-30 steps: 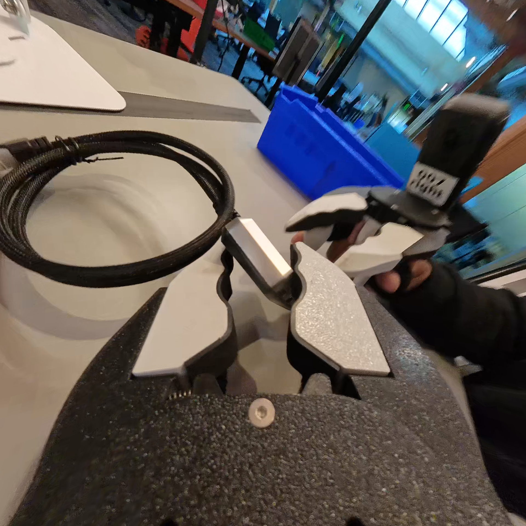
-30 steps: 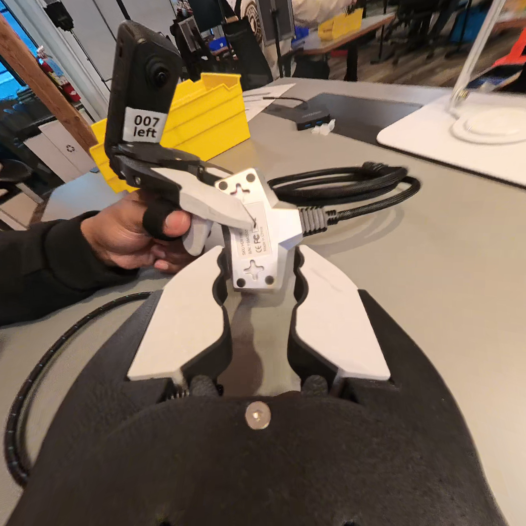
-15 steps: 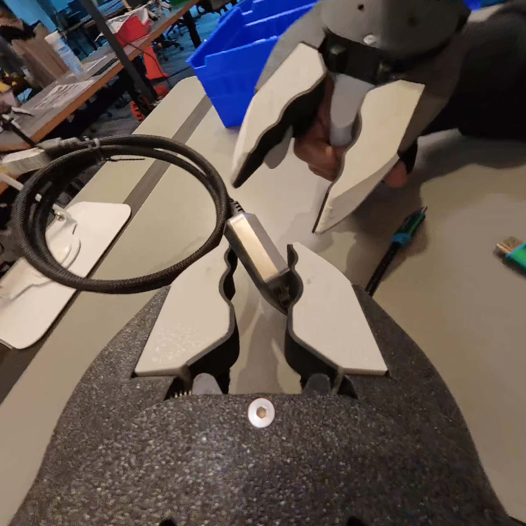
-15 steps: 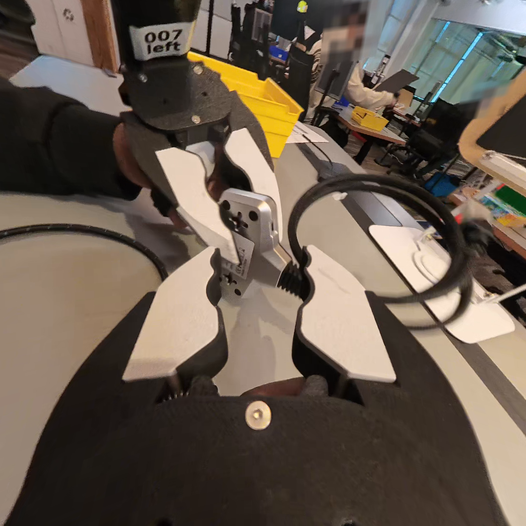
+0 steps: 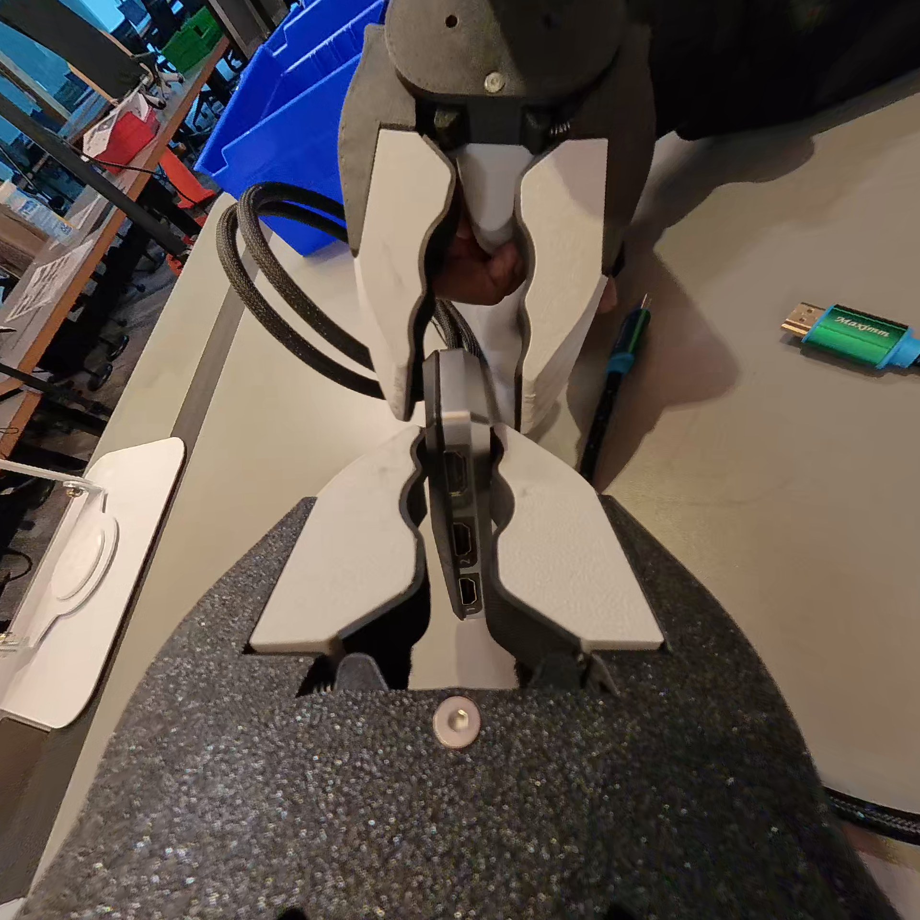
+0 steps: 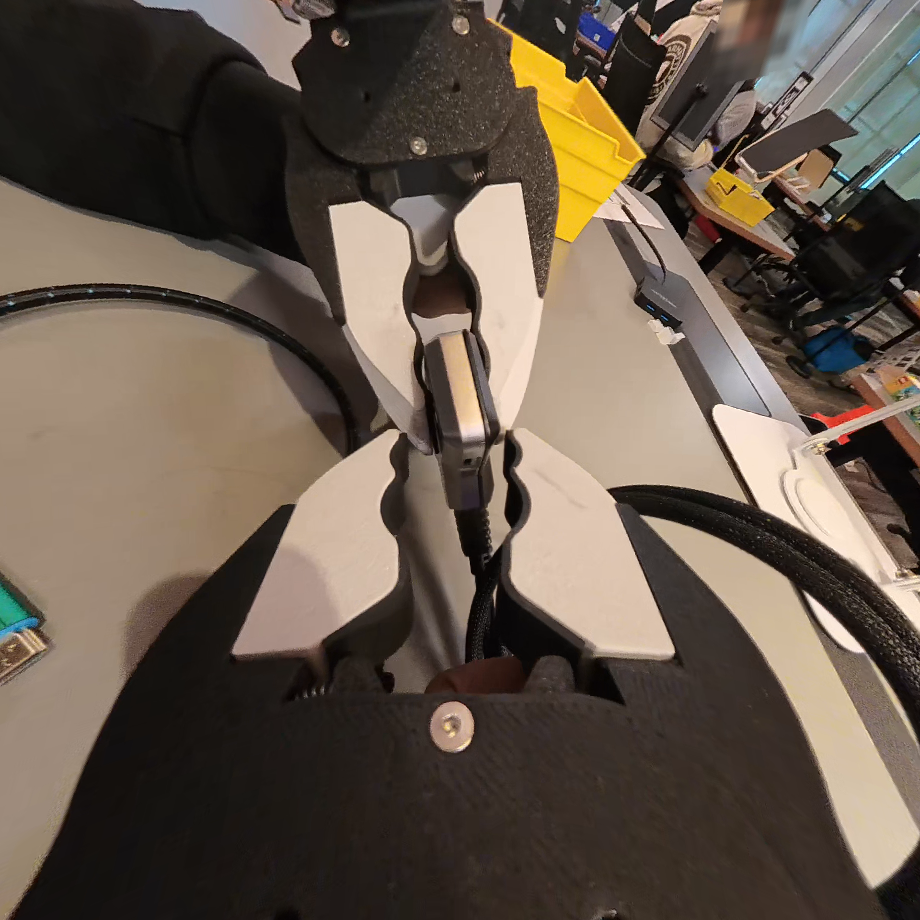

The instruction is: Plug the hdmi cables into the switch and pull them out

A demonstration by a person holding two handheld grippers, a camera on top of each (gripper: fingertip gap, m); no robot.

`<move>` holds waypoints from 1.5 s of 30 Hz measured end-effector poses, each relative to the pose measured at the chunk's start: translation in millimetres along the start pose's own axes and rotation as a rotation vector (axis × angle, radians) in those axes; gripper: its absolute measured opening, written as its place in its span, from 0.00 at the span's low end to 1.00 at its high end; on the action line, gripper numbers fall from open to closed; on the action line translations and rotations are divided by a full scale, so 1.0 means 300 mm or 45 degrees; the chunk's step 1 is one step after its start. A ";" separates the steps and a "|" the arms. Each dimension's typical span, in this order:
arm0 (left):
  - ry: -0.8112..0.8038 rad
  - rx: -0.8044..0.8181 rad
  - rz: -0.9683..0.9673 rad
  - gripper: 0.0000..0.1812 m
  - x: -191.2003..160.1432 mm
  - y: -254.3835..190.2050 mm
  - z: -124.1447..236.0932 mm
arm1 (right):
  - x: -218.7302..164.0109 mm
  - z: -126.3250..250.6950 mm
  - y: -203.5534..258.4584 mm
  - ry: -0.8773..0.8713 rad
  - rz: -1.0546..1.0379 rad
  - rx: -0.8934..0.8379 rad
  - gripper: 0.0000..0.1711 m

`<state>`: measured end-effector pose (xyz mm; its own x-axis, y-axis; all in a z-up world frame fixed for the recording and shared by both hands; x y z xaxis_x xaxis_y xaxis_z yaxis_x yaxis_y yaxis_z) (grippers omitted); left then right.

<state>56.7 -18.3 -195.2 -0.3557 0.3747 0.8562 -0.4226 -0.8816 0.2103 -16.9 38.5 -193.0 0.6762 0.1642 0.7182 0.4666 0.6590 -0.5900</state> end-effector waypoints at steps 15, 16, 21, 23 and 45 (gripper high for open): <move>0.069 0.084 -0.216 0.12 -0.006 -0.035 -0.025 | 0.030 0.033 0.020 -0.104 0.030 0.002 0.13; 0.069 0.083 -0.220 0.12 -0.006 -0.039 -0.029 | 0.029 0.029 0.025 -0.093 0.040 0.007 0.13; 0.073 0.085 -0.200 0.12 -0.012 -0.041 -0.042 | 0.022 0.020 0.027 -0.061 0.044 0.005 0.12; 0.057 0.084 -0.159 0.12 -0.013 -0.035 -0.042 | 0.019 0.019 0.024 -0.053 0.046 -0.009 0.12; 0.327 -0.285 0.000 0.20 -0.039 -0.156 -0.087 | -0.049 0.082 -0.017 0.007 -0.004 -0.146 0.12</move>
<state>58.8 26.0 -227.4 -0.5421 0.4598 0.7033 -0.5851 -0.8073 0.0768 -43.4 50.9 -191.5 0.6775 0.1582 0.7183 0.5305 0.5713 -0.6263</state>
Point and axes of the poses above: each gripper's, where its closed fingertips meet, z back along the fingers, x out of its top, y = z × x across the jaws, the point moved 6 cm from there along z, back along the fingers, and after that the axes turned 15 degrees about z, right-handed, at the moved point
